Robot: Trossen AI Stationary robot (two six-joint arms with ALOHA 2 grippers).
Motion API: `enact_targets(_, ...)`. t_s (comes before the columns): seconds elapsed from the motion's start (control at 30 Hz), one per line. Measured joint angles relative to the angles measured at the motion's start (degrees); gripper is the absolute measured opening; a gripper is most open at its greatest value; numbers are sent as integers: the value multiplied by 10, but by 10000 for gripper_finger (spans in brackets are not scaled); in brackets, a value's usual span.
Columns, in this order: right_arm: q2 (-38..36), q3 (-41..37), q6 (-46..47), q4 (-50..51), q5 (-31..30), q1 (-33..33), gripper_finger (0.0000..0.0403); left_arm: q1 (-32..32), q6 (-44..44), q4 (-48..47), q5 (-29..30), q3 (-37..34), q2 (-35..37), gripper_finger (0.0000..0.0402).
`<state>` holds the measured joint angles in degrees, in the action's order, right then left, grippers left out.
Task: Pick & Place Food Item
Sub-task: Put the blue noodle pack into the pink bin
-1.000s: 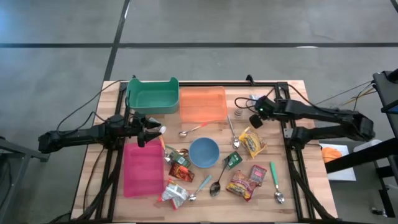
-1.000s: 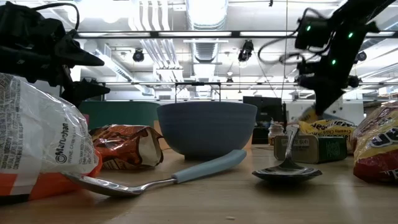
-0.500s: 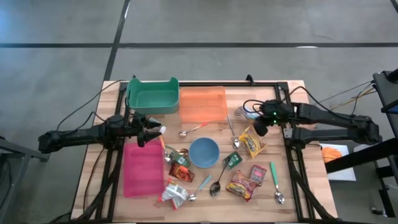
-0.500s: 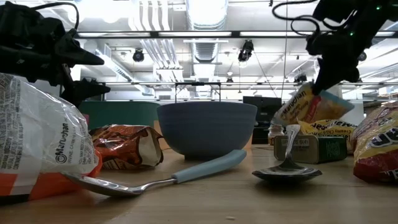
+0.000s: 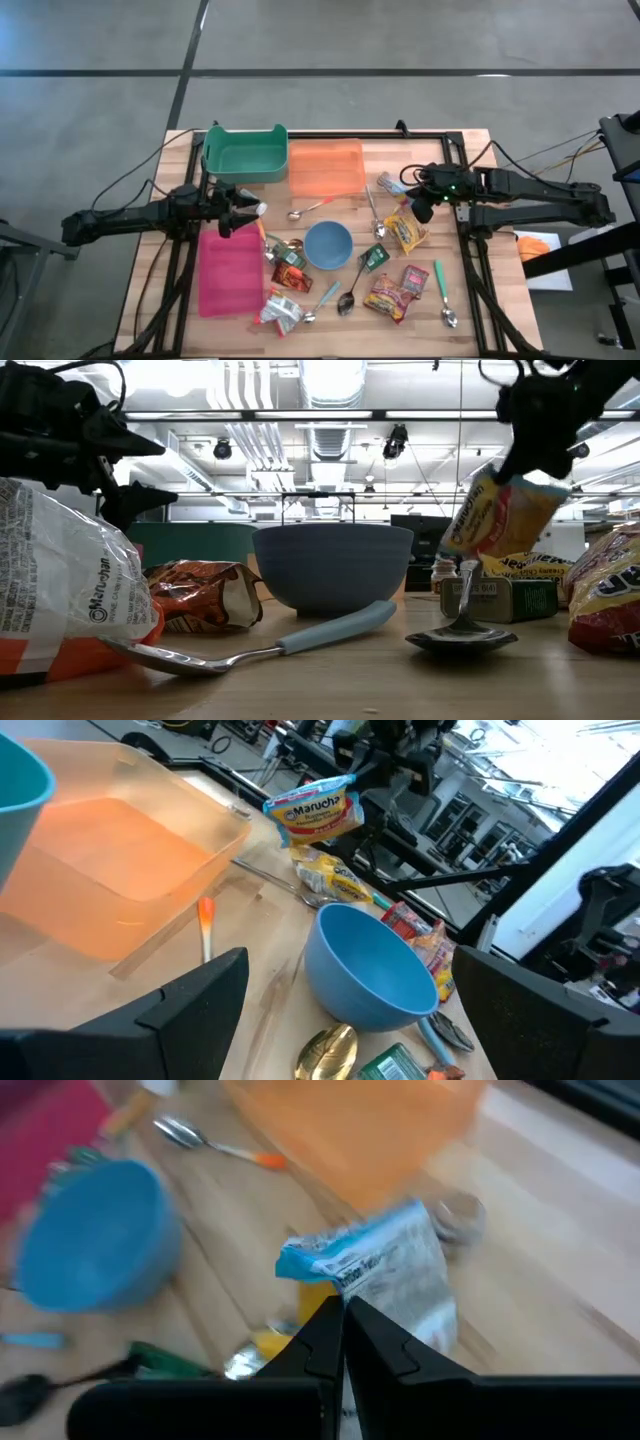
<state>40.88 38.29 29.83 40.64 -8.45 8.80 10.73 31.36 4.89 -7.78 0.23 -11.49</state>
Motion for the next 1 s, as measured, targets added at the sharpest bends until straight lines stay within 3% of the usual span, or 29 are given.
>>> enact_targets(0.27, 6, 36, 2, -22, -5, -38, 8, -7, -11, 22, -3, 0, 0, 352)
enact_targets(0.57, 12, 37, 1, -126, -5, -72, 8, -21, -15, 26, -8, 0, 0, 352)
enact_targets(0.9, 38, 36, -27, -127, -3, -95, 8, -22, -15, 28, -7, -1, 0, 352)
enact_targets(1.0, 53, 36, -50, -127, 33, -111, 8, -22, -15, 28, -6, -1, 0, 352)
